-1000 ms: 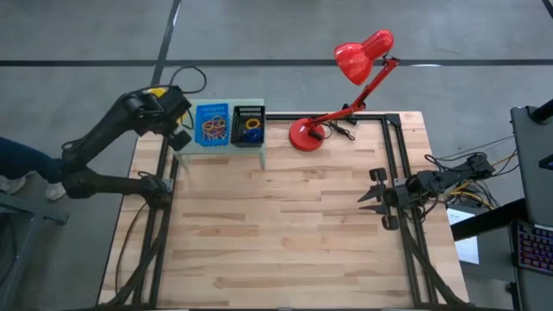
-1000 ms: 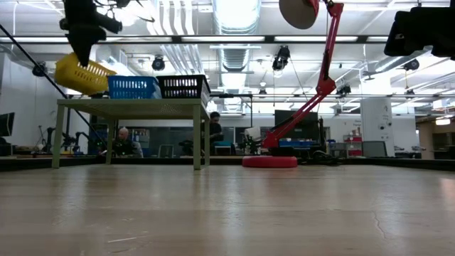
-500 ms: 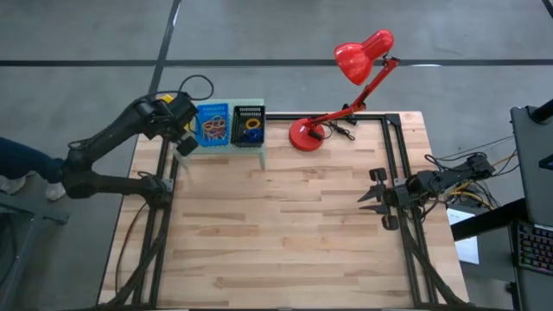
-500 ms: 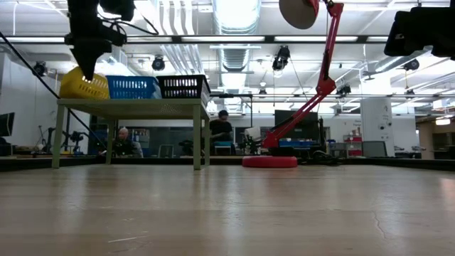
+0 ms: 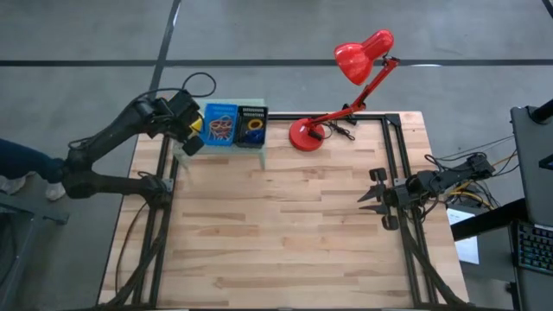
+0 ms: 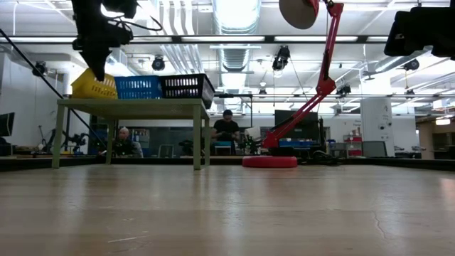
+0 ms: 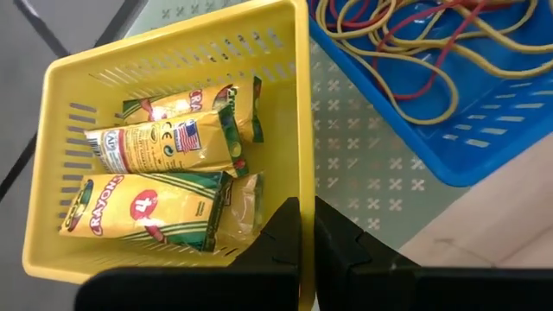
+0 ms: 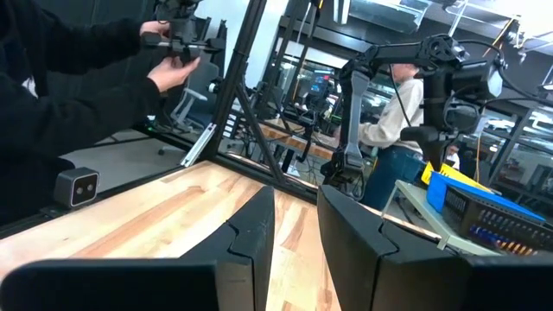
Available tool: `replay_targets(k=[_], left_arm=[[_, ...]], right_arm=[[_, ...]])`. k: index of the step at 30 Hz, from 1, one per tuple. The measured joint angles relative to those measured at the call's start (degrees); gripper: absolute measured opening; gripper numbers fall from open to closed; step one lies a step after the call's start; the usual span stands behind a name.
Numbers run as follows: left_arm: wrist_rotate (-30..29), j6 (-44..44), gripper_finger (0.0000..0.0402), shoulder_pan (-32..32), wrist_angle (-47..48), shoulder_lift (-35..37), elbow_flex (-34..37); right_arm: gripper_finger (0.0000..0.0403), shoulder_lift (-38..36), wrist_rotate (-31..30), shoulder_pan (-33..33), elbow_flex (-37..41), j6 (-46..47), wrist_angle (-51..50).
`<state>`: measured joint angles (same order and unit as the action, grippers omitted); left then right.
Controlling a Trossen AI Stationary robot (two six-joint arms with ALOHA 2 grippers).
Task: Pick & Place Office Desk Supplies
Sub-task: Put the yellow basket filled with crayon boxes on the shelf
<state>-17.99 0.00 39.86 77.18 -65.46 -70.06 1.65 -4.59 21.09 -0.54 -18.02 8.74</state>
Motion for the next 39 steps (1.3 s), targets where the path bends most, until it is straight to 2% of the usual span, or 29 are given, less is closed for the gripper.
replay_targets(k=[5,12,17,20,26,33,39], left_arm=[[2.4,-0.7,0.001,0.0,-1.8,0.0,0.0],[2.6,-1.4,0.001,0.0,-2.5,0.0,0.0],[-1.7,1.5,0.001,0.0,1.4,0.0,0.0],[-3.3,5.2,0.001,0.0,3.1,0.3,0.0],[-3.0,16.0,0.001,0.0,3.2,2.0,-0.1],[3.3,31.3,0.001,-0.1,3.2,7.2,-1.8],[7.6,35.8,0.001,-0.1,4.0,13.4,-3.8]], right_arm=[[0.0086,0.0,0.0,0.0,0.0,0.0,0.0],[0.0086,0.0,0.0,0.0,0.0,0.0,0.0],[0.0086,0.0,0.0,0.0,0.0,0.0,0.0],[0.0086,0.0,0.0,0.0,0.0,0.0,0.0],[0.0086,0.0,0.0,0.0,0.0,0.0,0.0],[0.0086,0.0,0.0,0.0,0.0,0.0,0.0],[0.0086,0.0,0.0,0.0,0.0,0.0,0.0]])
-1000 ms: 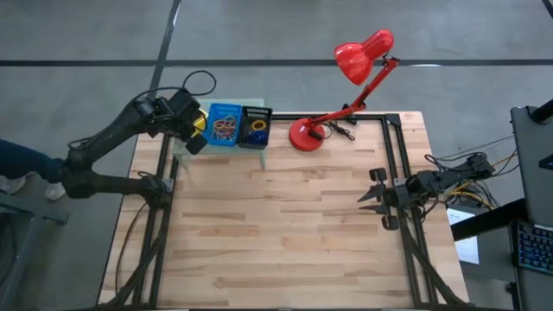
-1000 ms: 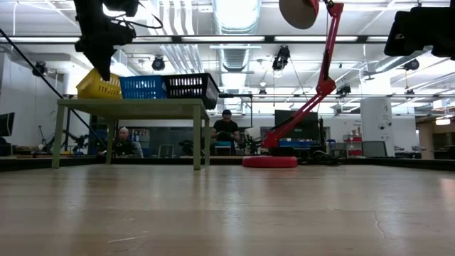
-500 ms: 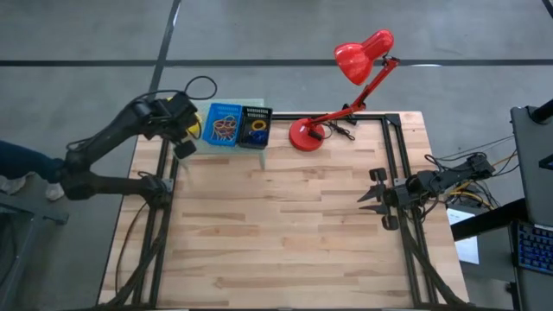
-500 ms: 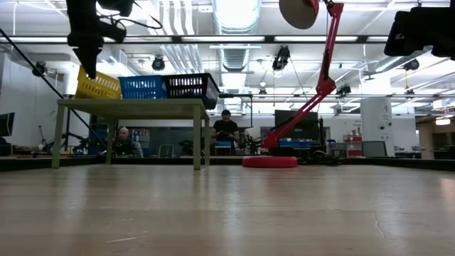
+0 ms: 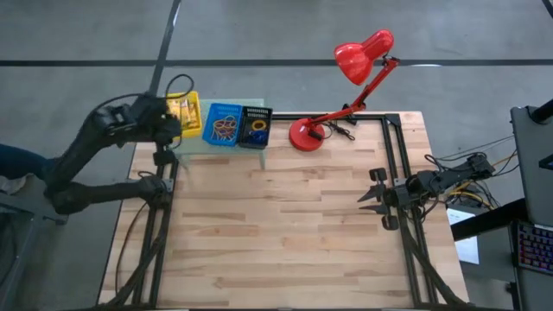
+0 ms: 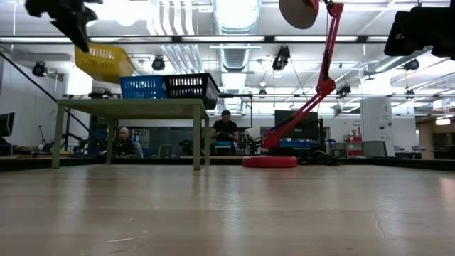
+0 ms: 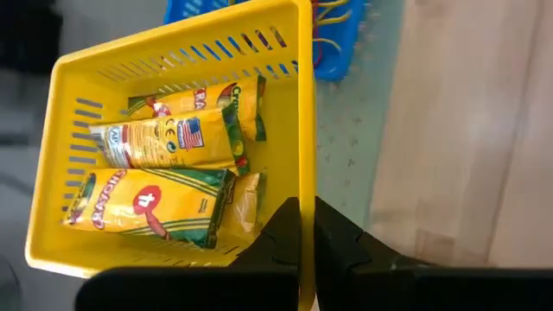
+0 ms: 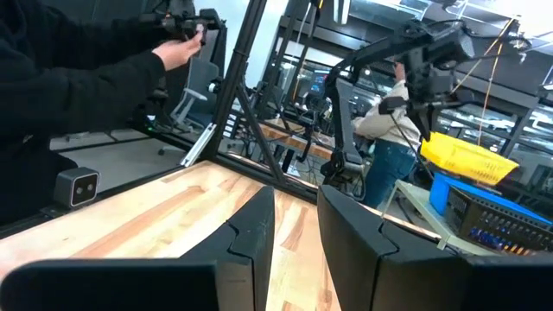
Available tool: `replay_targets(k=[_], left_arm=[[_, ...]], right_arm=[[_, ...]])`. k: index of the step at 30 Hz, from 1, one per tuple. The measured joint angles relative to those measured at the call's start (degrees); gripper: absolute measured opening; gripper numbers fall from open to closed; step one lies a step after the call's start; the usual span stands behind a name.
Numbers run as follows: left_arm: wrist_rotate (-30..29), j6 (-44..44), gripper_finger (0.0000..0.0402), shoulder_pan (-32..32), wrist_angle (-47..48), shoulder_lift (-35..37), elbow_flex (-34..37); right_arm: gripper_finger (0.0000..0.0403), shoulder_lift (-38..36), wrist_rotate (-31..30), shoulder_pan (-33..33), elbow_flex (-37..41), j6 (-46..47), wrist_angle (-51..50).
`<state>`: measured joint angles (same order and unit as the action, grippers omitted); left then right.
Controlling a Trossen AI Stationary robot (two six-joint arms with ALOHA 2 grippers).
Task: Pick & Place Office Desk Supplies
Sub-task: Put the yellow basket filled with crayon boxes on the shelf
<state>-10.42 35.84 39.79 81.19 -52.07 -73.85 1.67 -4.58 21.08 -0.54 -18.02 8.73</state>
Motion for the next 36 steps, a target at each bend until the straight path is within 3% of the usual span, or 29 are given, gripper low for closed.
replay_targets(k=[4,7,18,29,36], left_arm=[[3.7,6.5,0.001,0.1,1.9,2.6,0.0],[5.0,6.3,0.001,0.0,3.1,2.9,0.0],[3.9,5.8,0.001,0.1,3.5,2.7,4.9],[0.8,7.3,0.001,0.1,-5.0,2.7,12.7],[0.5,4.5,0.001,0.1,-5.7,2.7,14.4]], right_arm=[[0.0086,0.0,0.0,0.0,0.0,0.0,0.0],[0.0086,0.0,0.0,0.0,0.0,0.0,0.0],[0.0086,0.0,0.0,0.0,0.0,0.0,0.0],[0.0086,0.0,0.0,0.0,0.0,0.0,0.0],[0.0086,0.0,0.0,0.0,0.0,0.0,0.0]])
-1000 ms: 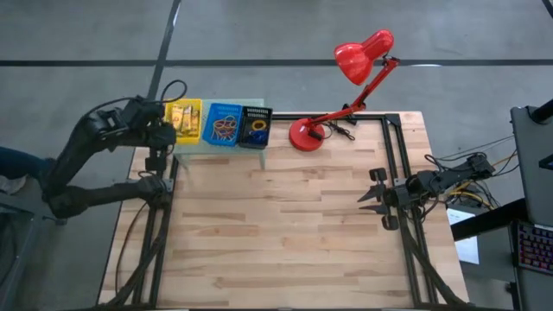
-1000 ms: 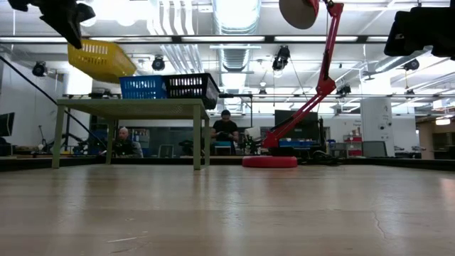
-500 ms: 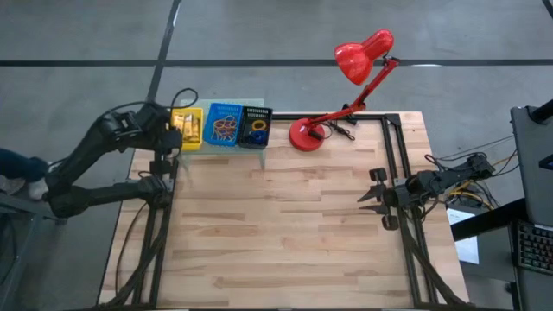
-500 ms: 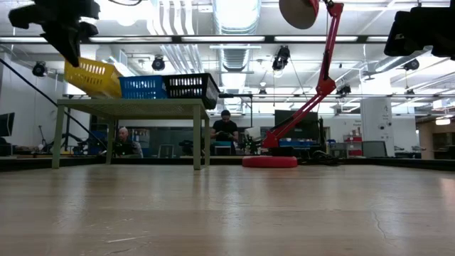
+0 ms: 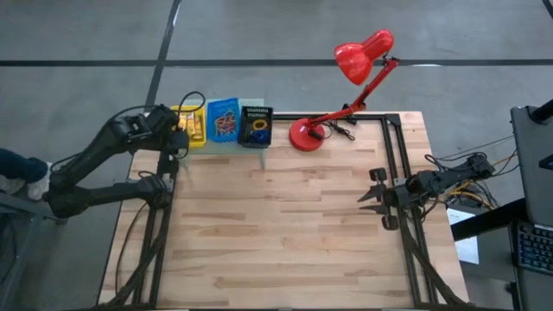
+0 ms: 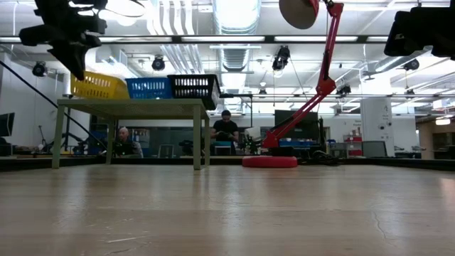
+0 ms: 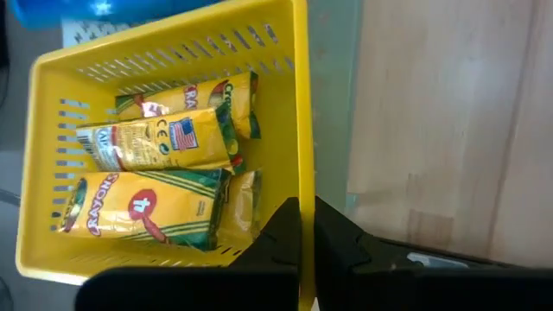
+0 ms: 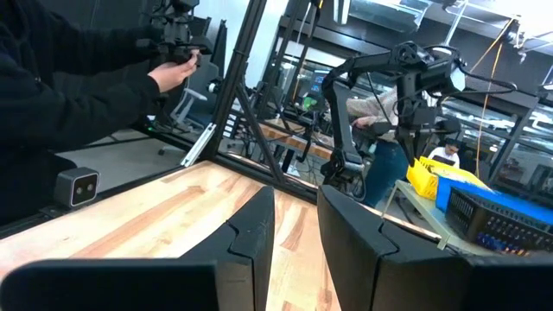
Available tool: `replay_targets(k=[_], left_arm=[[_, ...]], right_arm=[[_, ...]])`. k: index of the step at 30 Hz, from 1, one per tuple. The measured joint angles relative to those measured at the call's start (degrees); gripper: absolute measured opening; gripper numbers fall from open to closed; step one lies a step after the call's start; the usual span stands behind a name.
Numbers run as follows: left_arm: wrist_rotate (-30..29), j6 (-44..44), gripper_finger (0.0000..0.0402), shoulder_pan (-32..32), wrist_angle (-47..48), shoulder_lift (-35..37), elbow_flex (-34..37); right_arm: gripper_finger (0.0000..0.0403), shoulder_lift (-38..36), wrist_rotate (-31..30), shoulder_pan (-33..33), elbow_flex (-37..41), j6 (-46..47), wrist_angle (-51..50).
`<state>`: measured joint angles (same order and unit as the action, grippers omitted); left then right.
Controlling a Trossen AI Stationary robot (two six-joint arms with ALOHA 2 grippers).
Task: Pick & Place Office Desk Supplies
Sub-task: Put the yellow basket filled with crayon boxes on the shelf
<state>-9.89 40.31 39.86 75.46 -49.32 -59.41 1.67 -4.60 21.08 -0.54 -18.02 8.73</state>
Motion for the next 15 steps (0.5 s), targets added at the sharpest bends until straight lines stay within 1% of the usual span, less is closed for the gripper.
replay_targets(k=[6,15], left_arm=[[0.0,-1.1,0.0018,0.0,0.7,0.0,0.4],[0.0,0.4,0.0074,0.0,1.0,0.0,-0.3]], right_arm=[[0.0086,0.0,0.0,0.0,0.0,0.0,0.0],[0.0086,0.0,0.0,0.0,0.0,0.0,0.0]])
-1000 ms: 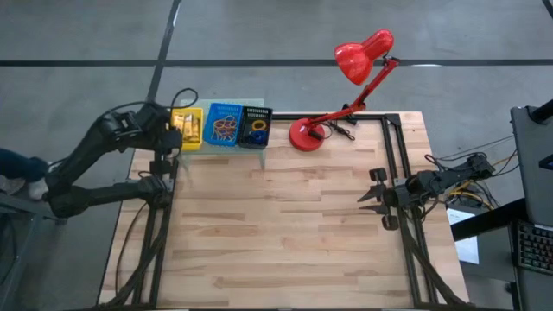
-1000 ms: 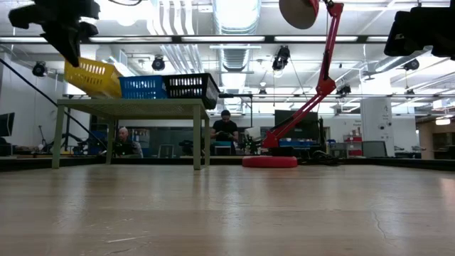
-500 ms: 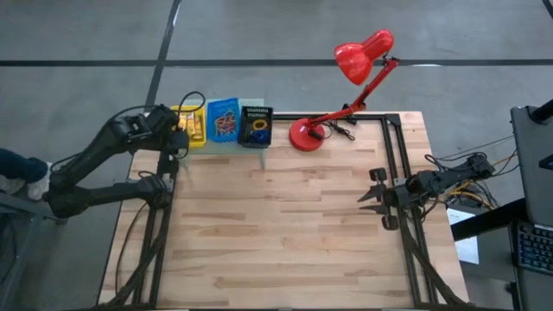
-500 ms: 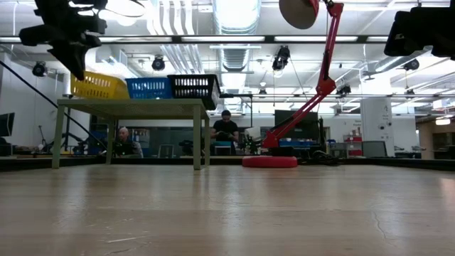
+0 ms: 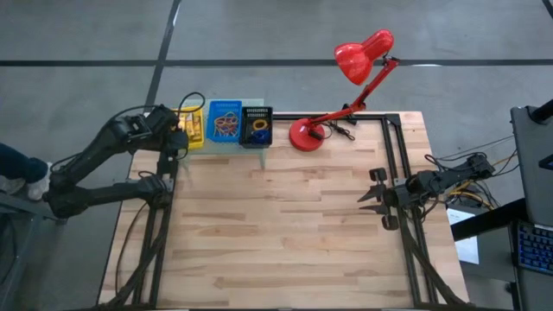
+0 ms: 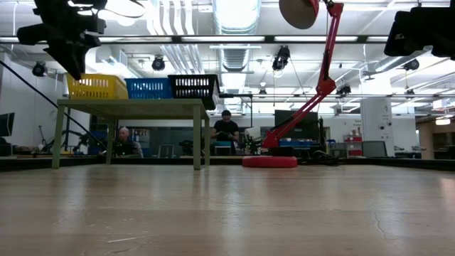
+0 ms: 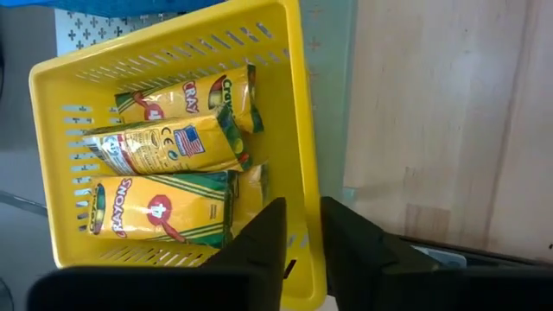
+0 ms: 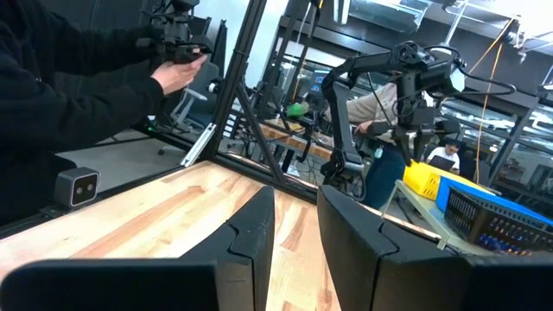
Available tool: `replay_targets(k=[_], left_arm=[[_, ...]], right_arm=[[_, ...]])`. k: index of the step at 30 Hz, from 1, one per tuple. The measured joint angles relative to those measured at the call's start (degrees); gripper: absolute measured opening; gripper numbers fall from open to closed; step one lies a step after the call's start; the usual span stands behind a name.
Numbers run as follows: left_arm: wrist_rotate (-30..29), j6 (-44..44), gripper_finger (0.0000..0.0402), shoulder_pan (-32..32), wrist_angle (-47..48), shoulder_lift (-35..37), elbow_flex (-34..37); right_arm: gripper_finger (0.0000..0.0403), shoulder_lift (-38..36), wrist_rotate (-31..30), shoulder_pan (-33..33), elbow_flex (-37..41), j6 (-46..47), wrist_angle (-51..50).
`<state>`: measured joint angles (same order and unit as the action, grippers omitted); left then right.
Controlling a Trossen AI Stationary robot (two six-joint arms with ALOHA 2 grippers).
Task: Pick & Place Office Desk Supplies
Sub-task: Put the yellow basket filled with crayon boxes on the shelf, then return to Home Position
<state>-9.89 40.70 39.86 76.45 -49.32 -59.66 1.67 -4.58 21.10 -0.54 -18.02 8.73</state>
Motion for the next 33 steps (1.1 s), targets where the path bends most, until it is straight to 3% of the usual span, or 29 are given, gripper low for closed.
replay_targets(k=[16,24,33], left_arm=[[0.5,-0.7,0.0177,0.0,0.1,0.0,-2.0],[0.5,-4.5,0.0205,0.0,0.7,0.0,-3.9],[3.1,-6.0,0.0216,0.0,0.4,0.0,-11.5]], right_arm=[[0.0086,0.0,0.0,0.0,0.0,0.0,0.0],[0.0086,0.0,0.0,0.0,0.0,0.0,0.0],[0.0086,0.0,0.0,0.0,0.0,0.0,0.0]])
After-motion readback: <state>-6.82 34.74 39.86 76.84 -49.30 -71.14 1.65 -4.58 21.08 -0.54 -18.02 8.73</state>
